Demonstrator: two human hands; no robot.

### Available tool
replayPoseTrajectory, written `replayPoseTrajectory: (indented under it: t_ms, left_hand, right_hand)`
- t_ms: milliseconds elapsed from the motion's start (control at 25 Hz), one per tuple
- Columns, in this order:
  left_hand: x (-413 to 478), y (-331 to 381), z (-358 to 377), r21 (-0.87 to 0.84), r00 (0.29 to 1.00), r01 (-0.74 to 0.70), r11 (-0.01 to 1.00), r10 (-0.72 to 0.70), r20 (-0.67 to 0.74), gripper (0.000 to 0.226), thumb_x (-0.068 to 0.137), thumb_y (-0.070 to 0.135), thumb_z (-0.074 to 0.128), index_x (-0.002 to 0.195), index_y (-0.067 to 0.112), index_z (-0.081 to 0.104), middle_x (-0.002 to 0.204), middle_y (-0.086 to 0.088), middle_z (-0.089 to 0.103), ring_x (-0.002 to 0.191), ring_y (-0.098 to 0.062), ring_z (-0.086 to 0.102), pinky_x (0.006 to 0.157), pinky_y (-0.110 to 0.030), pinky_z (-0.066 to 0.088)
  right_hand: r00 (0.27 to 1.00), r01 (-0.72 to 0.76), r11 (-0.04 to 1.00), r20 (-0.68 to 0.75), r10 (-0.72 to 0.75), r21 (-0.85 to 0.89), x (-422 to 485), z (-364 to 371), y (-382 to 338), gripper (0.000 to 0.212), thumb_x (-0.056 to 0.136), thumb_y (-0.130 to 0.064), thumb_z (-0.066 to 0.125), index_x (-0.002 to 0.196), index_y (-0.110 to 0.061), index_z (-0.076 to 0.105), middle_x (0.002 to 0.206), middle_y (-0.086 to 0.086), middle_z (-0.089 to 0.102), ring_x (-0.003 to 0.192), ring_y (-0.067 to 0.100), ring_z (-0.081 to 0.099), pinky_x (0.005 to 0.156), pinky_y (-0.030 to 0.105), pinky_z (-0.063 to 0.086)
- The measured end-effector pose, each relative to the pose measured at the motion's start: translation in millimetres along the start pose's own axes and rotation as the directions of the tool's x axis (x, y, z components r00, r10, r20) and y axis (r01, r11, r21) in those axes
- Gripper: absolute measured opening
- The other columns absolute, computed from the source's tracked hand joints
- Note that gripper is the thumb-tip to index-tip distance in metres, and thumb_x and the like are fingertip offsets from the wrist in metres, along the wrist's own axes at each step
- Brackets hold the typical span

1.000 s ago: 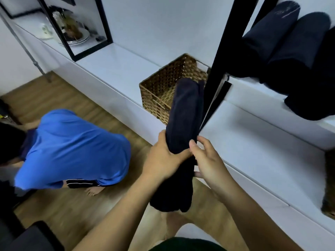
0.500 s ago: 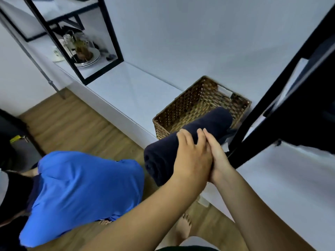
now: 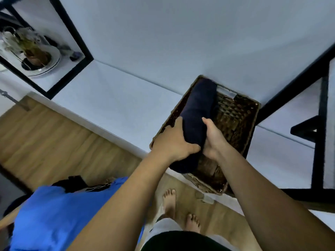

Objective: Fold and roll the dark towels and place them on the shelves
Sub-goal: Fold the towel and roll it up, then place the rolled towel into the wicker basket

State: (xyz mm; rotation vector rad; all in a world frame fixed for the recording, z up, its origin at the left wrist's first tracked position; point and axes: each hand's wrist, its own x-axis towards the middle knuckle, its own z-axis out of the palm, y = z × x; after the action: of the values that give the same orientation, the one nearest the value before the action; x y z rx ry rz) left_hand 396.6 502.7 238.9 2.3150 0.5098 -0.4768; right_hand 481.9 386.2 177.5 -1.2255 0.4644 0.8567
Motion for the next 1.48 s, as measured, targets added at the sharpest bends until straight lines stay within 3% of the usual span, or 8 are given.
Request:
replayPoseTrajectory:
  t_ms: [200, 360, 560, 720, 960, 1120, 1240, 1480]
  left_hand:
    - [71, -5, 33, 0.426, 0.999, -0.007, 0.905, 0.022, -0.031, 0.102, 0.078, 0.046, 0.069, 0.151, 0.029, 0.000, 0.143, -0.023, 0.034, 0.118, -0.042, 0.049, 0.095, -0.050, 0.045]
    - [107, -35, 56, 0.613, 0.999, -0.003, 0.790, -0.023, 0.036, 0.095, 0.086, 0.034, 0.063, 0.153, 0.014, -0.001, 0.149, -0.028, 0.023, 0.130, -0.045, 0.037, 0.100, -0.050, 0.044]
    - [118, -60, 80, 0.533, 0.985, -0.051, 0.844, -0.047, 0.169, 0.094, 0.085, 0.026, 0.066, 0.153, 0.017, 0.002, 0.159, -0.021, 0.006, 0.141, -0.042, 0.020, 0.106, -0.051, 0.041]
    - [125, -65, 83, 0.550, 0.976, -0.054, 0.833, -0.073, 0.206, 0.102, 0.084, 0.019, 0.070, 0.154, 0.016, -0.005, 0.160, -0.020, -0.003, 0.143, -0.043, 0.013, 0.111, -0.053, 0.034]
    - [124, -60, 77, 0.487, 0.989, -0.072, 0.870, -0.001, 0.147, 0.084, 0.085, 0.028, 0.066, 0.150, 0.017, 0.014, 0.158, -0.016, 0.012, 0.137, -0.040, 0.028, 0.101, -0.048, 0.044]
    - [104, -54, 60, 0.371, 0.991, -0.136, 0.919, 0.131, 0.038, 0.065, 0.090, 0.028, 0.059, 0.145, 0.015, 0.028, 0.153, -0.013, 0.026, 0.135, -0.034, 0.035, 0.102, -0.046, 0.043]
    - [70, -44, 55, 0.309, 0.977, -0.154, 0.939, 0.191, -0.093, 0.056, 0.092, 0.029, 0.055, 0.142, 0.015, 0.036, 0.148, -0.010, 0.035, 0.131, -0.032, 0.041, 0.102, -0.045, 0.045]
    - [-32, -7, 81, 0.165, 0.907, -0.210, 0.964, 0.255, -0.336, 0.047, 0.087, 0.021, 0.054, 0.134, 0.018, 0.047, 0.137, -0.007, 0.047, 0.120, -0.028, 0.050, 0.098, -0.045, 0.046]
  right_hand:
    - [0.994, -0.104, 0.995, -0.046, 0.104, -0.009, 63, 10, -4, 0.052, 0.089, -0.057, 0.055, 0.121, -0.017, 0.068, 0.111, 0.008, 0.074, 0.107, 0.026, 0.067, 0.093, 0.039, 0.051]
    - [0.976, -0.163, 0.986, -0.148, 0.159, -0.018, 131, 7, 38, 0.106, 0.049, -0.072, 0.081, 0.141, -0.032, 0.048, 0.135, 0.003, 0.060, 0.117, 0.026, 0.060, 0.101, 0.047, 0.047]
    - [0.949, -0.137, 0.983, -0.300, 0.094, -0.125, 136, 9, 54, 0.078, 0.086, -0.046, 0.069, 0.151, -0.023, 0.032, 0.136, -0.005, 0.048, 0.129, 0.024, 0.048, 0.100, 0.032, 0.037]
    - [0.957, -0.132, 0.957, -0.286, 0.055, -0.258, 151, 8, 56, 0.080, 0.090, -0.050, 0.063, 0.153, -0.018, 0.025, 0.150, 0.003, 0.042, 0.135, 0.025, 0.043, 0.106, 0.034, 0.035]
    - [0.898, -0.063, 0.859, -0.405, -0.174, -0.508, 128, 5, 52, 0.078, 0.093, -0.051, 0.055, 0.156, -0.020, 0.020, 0.157, 0.008, 0.032, 0.139, 0.029, 0.037, 0.113, 0.039, 0.033]
    - [0.892, -0.020, 0.674, -0.318, -0.321, -0.738, 78, -6, 44, 0.065, 0.096, -0.039, 0.054, 0.154, -0.024, 0.026, 0.154, 0.008, 0.029, 0.134, 0.027, 0.041, 0.101, 0.030, 0.037]
    - [0.900, 0.074, 0.505, -0.161, -0.406, -0.860, 33, -10, 42, 0.062, 0.095, -0.034, 0.055, 0.151, -0.022, 0.032, 0.153, 0.008, 0.030, 0.134, 0.025, 0.039, 0.104, 0.033, 0.038]
    - [0.846, 0.396, 0.389, 0.166, -0.507, -0.832, -81, -28, 52, 0.045, 0.098, -0.022, 0.051, 0.142, -0.019, 0.046, 0.133, 0.005, 0.055, 0.121, 0.020, 0.054, 0.102, 0.034, 0.044]
